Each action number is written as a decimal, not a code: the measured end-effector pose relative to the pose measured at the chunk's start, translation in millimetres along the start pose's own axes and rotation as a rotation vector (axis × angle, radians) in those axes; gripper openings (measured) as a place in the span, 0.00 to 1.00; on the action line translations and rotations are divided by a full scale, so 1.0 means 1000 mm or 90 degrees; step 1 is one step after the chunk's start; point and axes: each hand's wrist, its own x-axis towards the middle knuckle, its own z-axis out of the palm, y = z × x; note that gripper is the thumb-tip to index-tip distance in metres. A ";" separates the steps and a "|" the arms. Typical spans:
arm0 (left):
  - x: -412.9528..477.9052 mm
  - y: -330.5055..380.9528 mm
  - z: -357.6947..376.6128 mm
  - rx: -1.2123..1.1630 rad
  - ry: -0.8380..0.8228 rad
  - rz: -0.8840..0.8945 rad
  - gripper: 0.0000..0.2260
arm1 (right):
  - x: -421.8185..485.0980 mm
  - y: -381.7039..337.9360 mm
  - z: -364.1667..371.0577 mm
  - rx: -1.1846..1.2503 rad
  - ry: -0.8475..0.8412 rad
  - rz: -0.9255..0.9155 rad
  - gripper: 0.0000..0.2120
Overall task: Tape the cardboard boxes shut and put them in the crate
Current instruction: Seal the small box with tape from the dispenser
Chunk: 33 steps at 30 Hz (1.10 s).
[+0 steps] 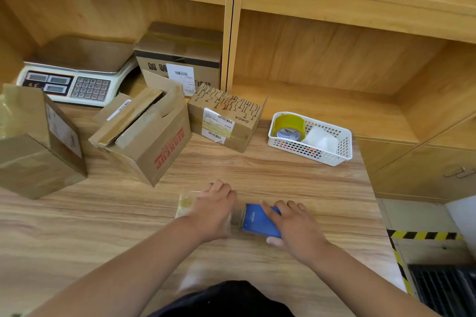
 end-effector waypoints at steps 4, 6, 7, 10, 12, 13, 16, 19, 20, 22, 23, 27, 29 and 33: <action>-0.018 -0.019 -0.018 -0.138 0.016 -0.009 0.40 | -0.011 0.004 -0.016 0.059 0.108 0.008 0.49; -0.029 -0.032 -0.021 -0.197 0.016 0.005 0.43 | -0.014 0.003 -0.027 0.056 0.138 -0.002 0.48; -0.035 -0.038 -0.020 -0.224 0.010 0.007 0.43 | -0.014 0.001 -0.032 0.055 0.143 -0.008 0.48; -0.050 -0.054 -0.013 -0.297 0.000 -0.020 0.44 | -0.009 -0.012 -0.040 0.039 0.168 -0.039 0.46; -0.058 -0.062 -0.008 -0.324 -0.002 -0.041 0.44 | -0.003 -0.023 -0.041 0.035 0.172 -0.054 0.46; -0.061 -0.066 -0.006 -0.330 -0.005 -0.045 0.44 | 0.000 -0.029 -0.042 0.034 0.169 -0.059 0.46; -0.068 -0.075 -0.001 -0.322 -0.021 -0.045 0.43 | 0.010 -0.045 -0.042 0.022 0.169 -0.074 0.47; -0.070 -0.076 0.001 -0.242 -0.018 -0.035 0.42 | 0.014 -0.051 -0.042 0.009 0.168 -0.080 0.48; -0.069 -0.074 -0.001 -0.196 -0.013 -0.033 0.43 | 0.014 -0.051 -0.042 0.004 0.169 -0.079 0.49; -0.063 -0.065 -0.004 -0.128 -0.009 -0.025 0.45 | 0.013 -0.051 -0.041 -0.003 0.168 -0.078 0.49; -0.059 -0.060 -0.005 -0.111 -0.013 -0.014 0.47 | 0.012 -0.050 -0.041 -0.002 0.166 -0.078 0.49; -0.049 -0.049 0.003 -0.098 -0.027 0.021 0.48 | 0.010 -0.051 -0.041 0.000 0.154 -0.075 0.49; -0.048 -0.051 0.008 -0.125 -0.010 0.016 0.45 | 0.009 -0.050 -0.041 0.005 0.149 -0.068 0.49; -0.047 -0.055 0.012 -0.157 0.002 0.013 0.43 | 0.006 -0.045 -0.039 0.027 0.125 -0.074 0.48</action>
